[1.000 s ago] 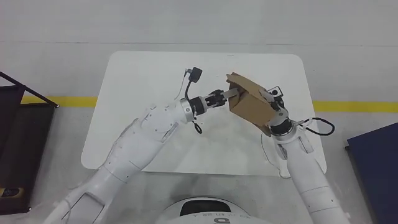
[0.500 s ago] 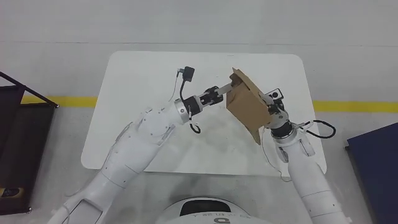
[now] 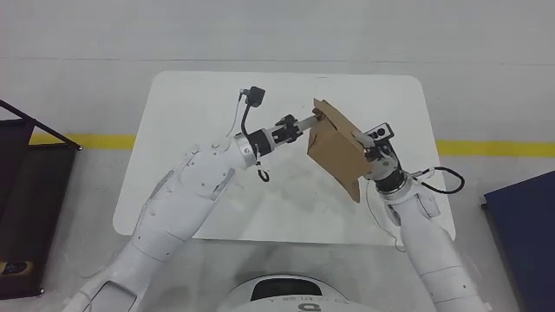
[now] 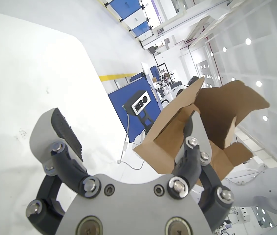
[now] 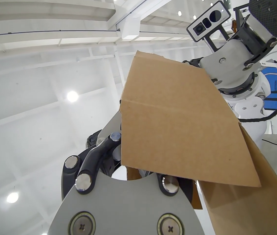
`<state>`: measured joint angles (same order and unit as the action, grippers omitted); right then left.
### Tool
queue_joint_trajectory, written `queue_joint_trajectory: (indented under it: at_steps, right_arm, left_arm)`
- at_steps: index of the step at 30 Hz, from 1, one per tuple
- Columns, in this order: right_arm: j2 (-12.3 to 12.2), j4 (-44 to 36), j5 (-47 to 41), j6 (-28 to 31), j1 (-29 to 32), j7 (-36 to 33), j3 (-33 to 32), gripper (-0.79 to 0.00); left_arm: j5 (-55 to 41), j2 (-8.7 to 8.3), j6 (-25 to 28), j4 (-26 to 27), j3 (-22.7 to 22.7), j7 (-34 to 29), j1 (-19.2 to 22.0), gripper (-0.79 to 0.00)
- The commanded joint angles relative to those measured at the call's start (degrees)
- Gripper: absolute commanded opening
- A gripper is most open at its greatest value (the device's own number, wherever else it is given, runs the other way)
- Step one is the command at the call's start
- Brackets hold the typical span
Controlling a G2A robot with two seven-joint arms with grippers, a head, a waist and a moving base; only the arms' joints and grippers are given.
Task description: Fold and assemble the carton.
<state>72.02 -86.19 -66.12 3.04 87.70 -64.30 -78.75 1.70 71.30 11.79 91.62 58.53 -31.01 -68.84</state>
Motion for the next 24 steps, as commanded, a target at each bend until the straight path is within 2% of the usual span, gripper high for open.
queue_joint_trajectory:
  at_steps: [1, 7, 24]
  right_arm:
    - [0.0, -0.2, 0.8, 0.1, 0.0, 0.5, 0.0, -0.785]
    - [0.0, 0.2, 3.1, 0.5, -0.7, 2.3, 0.6, -0.785]
    - [0.6, 7.7, 7.2, 2.3, -5.4, 9.8, 3.1, -0.785]
  left_arm:
    - [-0.3, 0.04, 0.0, 0.0, 0.0, -0.3, 0.2, 0.000]
    - [2.5, -0.17, 0.0, 0.0, 0.2, -2.4, 1.1, 0.000]
    - [1.3, -1.11, 3.0, 0.7, 3.5, -8.9, 2.0, 0.000]
